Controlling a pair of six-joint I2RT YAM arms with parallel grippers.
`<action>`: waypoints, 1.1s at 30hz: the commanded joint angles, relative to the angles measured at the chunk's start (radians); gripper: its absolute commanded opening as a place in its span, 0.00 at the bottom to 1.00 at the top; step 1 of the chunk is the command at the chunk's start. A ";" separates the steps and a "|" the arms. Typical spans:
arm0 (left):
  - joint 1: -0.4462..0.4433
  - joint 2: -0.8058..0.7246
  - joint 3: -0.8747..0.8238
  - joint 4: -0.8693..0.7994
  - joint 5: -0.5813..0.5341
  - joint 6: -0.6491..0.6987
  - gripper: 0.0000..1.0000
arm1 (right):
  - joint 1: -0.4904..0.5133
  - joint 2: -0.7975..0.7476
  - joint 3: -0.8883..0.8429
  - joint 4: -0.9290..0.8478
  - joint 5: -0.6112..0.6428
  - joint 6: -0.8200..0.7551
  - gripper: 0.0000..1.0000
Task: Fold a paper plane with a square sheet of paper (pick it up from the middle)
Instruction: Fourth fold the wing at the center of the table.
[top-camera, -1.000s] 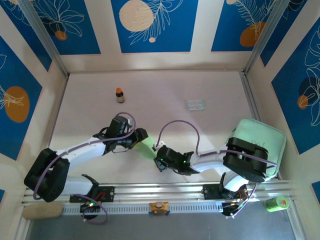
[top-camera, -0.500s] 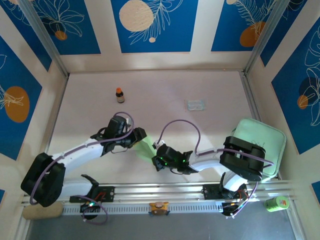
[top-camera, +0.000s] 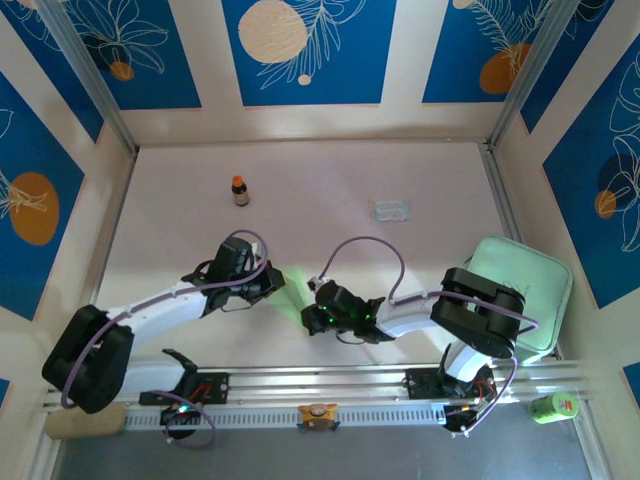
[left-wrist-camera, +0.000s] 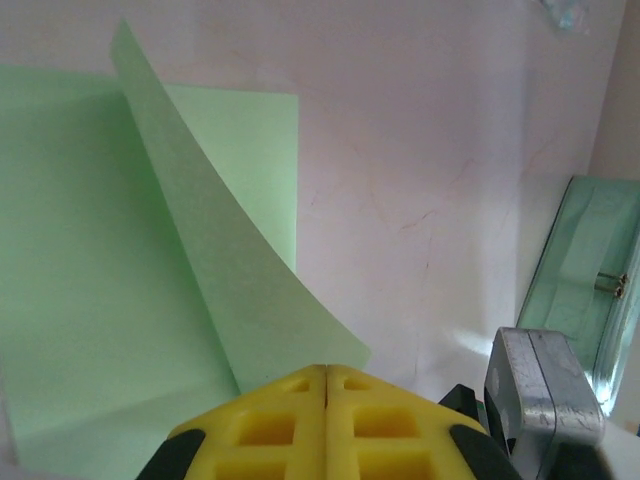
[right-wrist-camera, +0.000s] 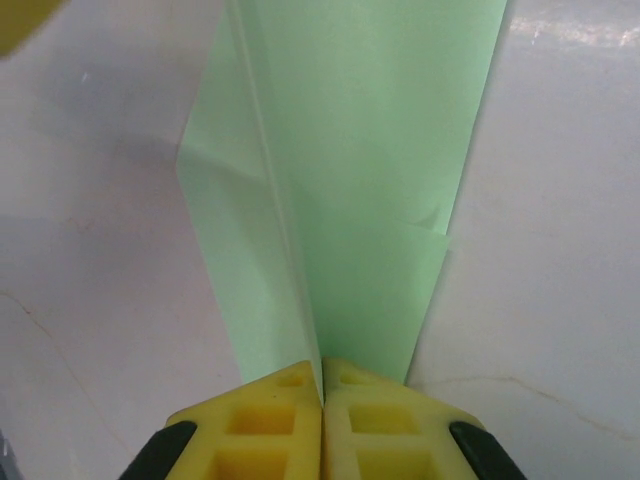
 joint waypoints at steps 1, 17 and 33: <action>0.004 0.047 -0.011 0.093 0.066 0.000 0.03 | -0.004 0.030 -0.013 -0.017 -0.039 0.037 0.08; 0.000 0.170 0.012 0.147 0.088 0.017 0.03 | -0.027 0.002 -0.006 -0.017 -0.073 0.045 0.18; -0.001 0.185 0.016 0.150 0.086 0.022 0.03 | -0.052 0.024 0.005 0.003 -0.135 0.068 0.11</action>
